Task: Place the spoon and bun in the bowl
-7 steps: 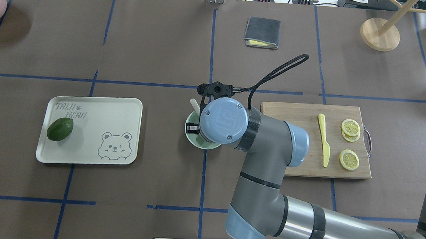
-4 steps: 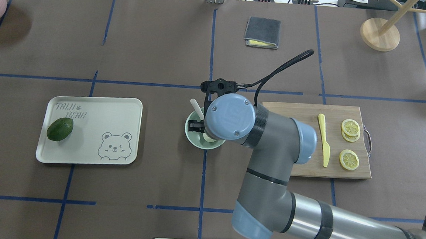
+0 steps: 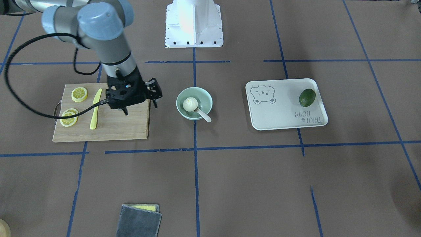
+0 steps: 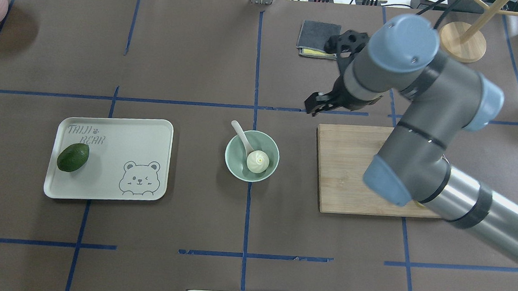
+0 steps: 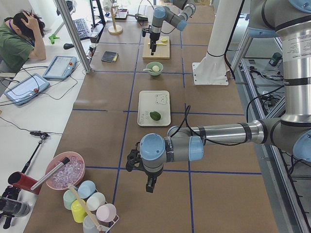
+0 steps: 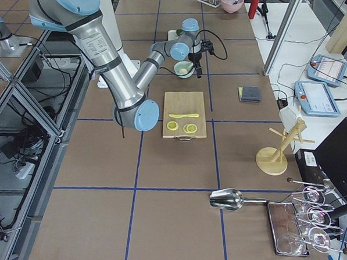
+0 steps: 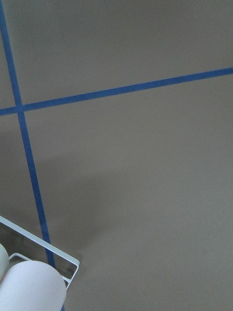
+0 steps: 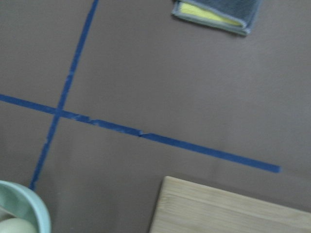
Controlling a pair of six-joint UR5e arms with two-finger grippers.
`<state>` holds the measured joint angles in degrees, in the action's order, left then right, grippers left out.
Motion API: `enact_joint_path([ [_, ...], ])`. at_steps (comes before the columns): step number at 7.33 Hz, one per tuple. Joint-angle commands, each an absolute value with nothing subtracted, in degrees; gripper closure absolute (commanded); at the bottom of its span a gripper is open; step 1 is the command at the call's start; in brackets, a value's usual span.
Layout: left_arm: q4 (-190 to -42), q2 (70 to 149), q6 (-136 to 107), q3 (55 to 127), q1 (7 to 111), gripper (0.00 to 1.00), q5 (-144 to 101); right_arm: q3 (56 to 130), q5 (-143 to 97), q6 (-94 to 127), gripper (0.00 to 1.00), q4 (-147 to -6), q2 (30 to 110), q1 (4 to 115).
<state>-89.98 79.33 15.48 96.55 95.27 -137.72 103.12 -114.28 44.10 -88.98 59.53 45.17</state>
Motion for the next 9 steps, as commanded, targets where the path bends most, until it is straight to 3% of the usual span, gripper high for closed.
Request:
enact_joint_path([
  [1,-90.2,80.0,12.0,99.3,95.3,0.00,-137.7,102.9,-125.7,22.0,0.00,-89.1,68.0,60.7],
  [3,-90.4,80.6,12.0,100.9,95.0,0.00,-137.2,102.4,-130.7,6.1,0.00,-88.9,77.9,71.2],
  [6,-90.4,81.0,12.5,101.2,94.8,0.00,-137.0,102.3,-131.6,4.9,0.00,-79.7,97.4,81.9],
  [9,-90.4,80.7,12.6,101.3,94.8,0.00,-137.0,101.1,-131.8,3.9,0.00,-75.8,103.2,86.1],
])
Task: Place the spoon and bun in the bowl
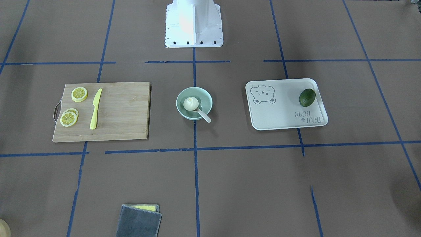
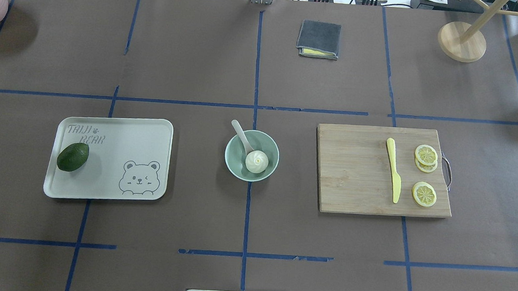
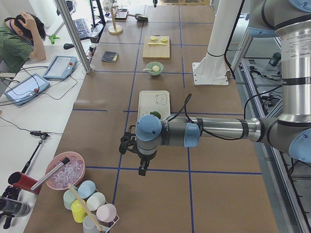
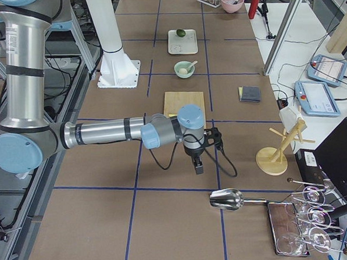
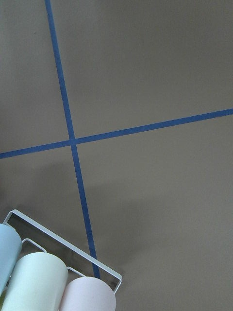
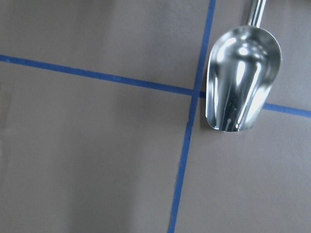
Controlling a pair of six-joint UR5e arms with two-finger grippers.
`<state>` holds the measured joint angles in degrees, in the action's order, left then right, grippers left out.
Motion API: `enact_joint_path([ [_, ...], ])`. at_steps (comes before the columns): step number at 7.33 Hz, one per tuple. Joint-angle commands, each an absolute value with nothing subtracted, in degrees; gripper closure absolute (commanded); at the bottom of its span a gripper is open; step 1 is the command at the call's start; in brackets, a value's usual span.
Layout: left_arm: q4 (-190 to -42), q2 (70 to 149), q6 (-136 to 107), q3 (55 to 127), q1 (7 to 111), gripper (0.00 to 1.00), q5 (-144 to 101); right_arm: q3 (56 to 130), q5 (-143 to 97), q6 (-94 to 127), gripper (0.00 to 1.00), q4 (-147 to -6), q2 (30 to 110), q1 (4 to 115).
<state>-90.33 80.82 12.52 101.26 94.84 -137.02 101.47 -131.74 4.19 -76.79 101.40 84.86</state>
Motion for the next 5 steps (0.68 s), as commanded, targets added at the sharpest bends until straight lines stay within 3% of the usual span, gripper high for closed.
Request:
enact_joint_path([
  [1,-90.4,80.6,12.8,101.3,94.8,0.00,-137.0,101.8,-132.4,3.3,0.00,-76.6,101.6,87.3],
  [3,-90.4,80.2,13.3,101.2,94.9,0.00,-137.1,103.2,-133.4,1.8,0.00,-85.5,98.4,87.0],
  [5,-90.3,80.2,13.4,101.2,94.9,0.00,-137.2,102.7,-133.3,-2.7,0.00,-85.8,98.4,86.9],
])
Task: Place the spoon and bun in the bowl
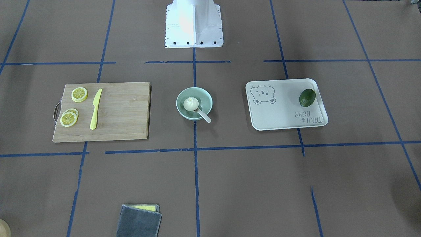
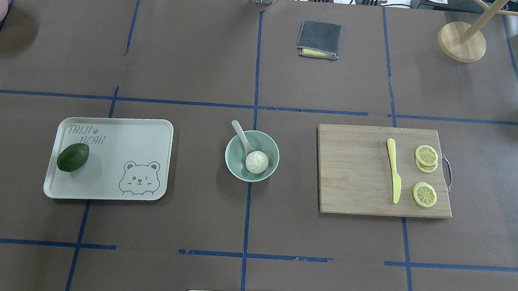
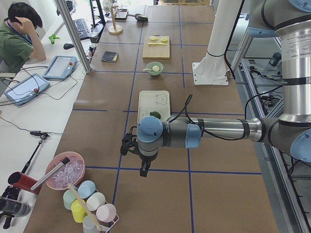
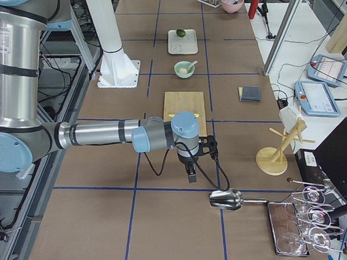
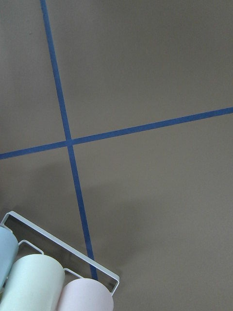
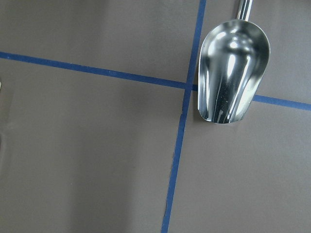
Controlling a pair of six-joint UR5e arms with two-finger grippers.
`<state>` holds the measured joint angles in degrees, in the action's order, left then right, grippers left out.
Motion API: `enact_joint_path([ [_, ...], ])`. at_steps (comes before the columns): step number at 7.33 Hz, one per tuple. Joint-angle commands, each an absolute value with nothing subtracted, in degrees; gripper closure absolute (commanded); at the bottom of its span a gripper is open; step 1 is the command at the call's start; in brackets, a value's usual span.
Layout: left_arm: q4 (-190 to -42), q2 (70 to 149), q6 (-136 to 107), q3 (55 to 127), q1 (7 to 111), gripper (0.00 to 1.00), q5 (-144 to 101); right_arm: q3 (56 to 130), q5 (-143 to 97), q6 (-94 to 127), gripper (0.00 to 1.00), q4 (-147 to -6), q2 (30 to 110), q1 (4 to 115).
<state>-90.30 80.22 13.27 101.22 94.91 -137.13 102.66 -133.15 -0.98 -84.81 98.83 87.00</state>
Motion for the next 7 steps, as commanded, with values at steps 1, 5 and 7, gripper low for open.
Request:
enact_joint_path([
  [1,-90.3,80.2,13.3,101.2,94.9,0.00,-137.2,102.6,-133.2,-2.6,0.00,-85.7,98.4,86.9],
  [5,-90.5,80.2,13.4,101.4,94.9,0.00,-137.2,102.6,-133.3,-2.5,0.00,-85.5,98.3,86.9],
  [7,-90.4,80.2,13.3,102.0,94.9,0.00,-137.2,101.7,-133.4,-2.4,0.00,-85.4,98.1,86.9],
])
